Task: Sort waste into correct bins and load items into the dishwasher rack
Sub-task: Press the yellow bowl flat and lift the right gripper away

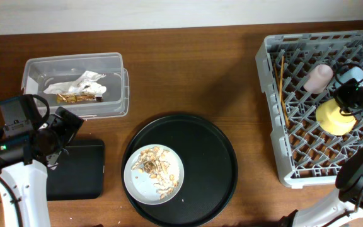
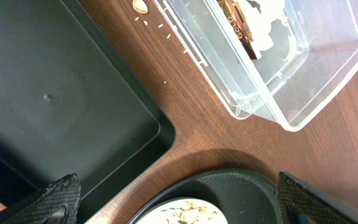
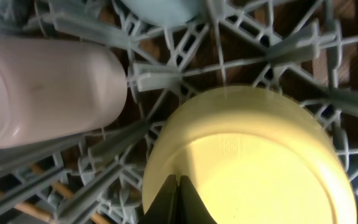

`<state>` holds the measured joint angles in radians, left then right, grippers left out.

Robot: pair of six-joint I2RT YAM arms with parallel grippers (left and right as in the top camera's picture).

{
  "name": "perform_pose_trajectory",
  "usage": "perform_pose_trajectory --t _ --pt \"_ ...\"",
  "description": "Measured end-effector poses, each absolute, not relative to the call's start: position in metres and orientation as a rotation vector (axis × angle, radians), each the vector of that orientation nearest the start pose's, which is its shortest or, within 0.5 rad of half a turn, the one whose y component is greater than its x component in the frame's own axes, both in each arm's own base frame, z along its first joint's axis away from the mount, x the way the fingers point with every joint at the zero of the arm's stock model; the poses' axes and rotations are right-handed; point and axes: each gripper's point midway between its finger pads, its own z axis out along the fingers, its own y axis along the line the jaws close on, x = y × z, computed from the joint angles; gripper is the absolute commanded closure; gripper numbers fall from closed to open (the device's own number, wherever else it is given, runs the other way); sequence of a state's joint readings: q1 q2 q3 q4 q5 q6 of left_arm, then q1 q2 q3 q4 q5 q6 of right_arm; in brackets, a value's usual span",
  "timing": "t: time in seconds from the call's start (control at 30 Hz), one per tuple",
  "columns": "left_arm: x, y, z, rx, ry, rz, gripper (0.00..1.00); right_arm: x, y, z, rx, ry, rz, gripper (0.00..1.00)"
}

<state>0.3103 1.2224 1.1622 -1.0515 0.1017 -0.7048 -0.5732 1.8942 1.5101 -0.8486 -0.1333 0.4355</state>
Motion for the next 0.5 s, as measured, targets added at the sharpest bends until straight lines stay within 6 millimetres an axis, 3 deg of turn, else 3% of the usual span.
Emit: perform_pose_trajectory --t 0.1,0.2,0.3,0.37,0.4,0.43,0.47,0.5 --pt "0.278 0.071 0.187 -1.284 2.375 -0.258 0.01 0.372 -0.208 0.102 1.329 2.496 0.196 0.96" --pt "0.278 0.071 0.187 -1.284 2.375 -0.258 0.01 0.371 -0.204 0.128 1.309 2.488 0.211 0.96" --pt "0.278 0.071 0.187 -1.284 2.375 -0.258 0.01 0.370 -0.190 0.195 1.204 2.399 0.276 0.95" --pt "0.278 0.071 0.187 -1.284 2.375 -0.258 0.01 0.364 -0.169 0.236 1.088 2.357 0.357 0.88" --pt "0.278 0.071 0.187 -1.284 2.375 -0.258 0.01 0.356 -0.149 0.260 0.996 2.348 0.418 0.80" --pt "0.278 0.071 0.187 -1.284 2.375 -0.258 0.01 0.350 -0.134 0.272 0.936 2.353 0.456 0.64" --pt "0.278 0.071 0.187 -1.284 2.375 -0.258 0.01 0.343 -0.111 0.285 0.845 2.366 0.506 0.39" --pt "0.278 0.071 0.187 -1.284 2.375 -0.258 0.01 0.337 -0.091 0.293 0.775 2.388 0.541 0.02"
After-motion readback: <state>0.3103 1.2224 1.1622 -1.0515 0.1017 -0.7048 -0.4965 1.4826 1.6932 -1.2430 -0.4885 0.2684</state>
